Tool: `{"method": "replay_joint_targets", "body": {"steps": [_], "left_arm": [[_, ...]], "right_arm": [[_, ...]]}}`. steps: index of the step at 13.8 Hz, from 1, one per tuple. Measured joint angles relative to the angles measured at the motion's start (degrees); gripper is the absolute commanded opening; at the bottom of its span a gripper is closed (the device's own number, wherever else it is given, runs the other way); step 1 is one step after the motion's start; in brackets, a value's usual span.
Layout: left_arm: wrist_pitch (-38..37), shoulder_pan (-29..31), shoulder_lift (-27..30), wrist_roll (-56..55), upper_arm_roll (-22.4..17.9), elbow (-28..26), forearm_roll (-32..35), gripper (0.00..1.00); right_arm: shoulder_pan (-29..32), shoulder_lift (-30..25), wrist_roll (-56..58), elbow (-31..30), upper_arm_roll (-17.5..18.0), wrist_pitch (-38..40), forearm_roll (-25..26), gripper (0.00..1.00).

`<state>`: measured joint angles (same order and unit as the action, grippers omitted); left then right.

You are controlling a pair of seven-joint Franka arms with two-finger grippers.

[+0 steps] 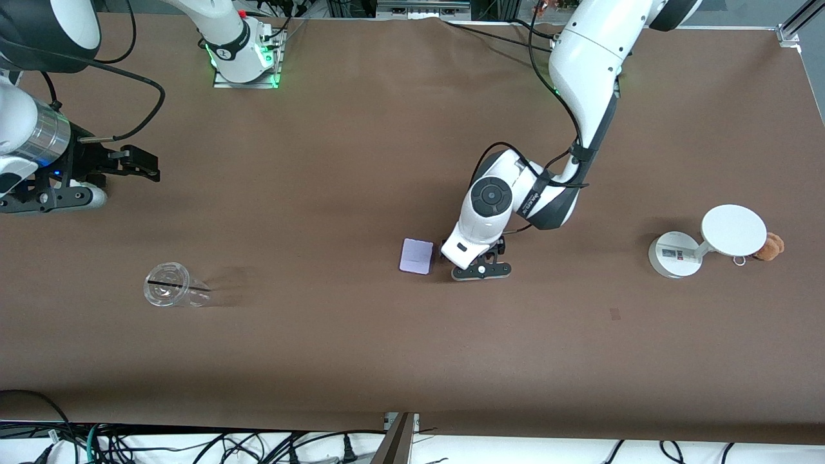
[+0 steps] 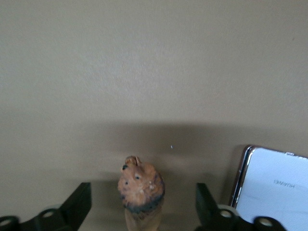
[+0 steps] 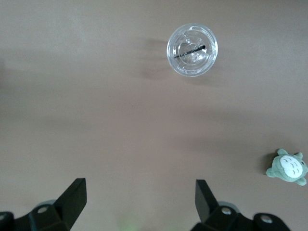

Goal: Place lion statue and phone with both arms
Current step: 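Lift the lion with the left gripper while the right gripper reaches out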

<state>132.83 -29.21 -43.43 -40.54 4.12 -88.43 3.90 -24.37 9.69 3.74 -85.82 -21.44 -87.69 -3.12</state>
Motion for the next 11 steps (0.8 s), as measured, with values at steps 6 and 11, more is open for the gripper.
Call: {"method": "replay_joint_targets", "body": {"steps": [6,11], "left_arm": [[0.01,-0.18,0.02,-1.09,-0.03,-1.13,0.0,0.0],[-7.25,4.09,4.57,7.3,-1.35,-0.84,0.13,0.0]], "right_arm": [[-0.21,0.89,1.78,0.0,0.07,-0.36,0.01,1.0],[-2.44,1.47,1.85,-0.02,0.51,-0.3,0.01,1.0]]}}
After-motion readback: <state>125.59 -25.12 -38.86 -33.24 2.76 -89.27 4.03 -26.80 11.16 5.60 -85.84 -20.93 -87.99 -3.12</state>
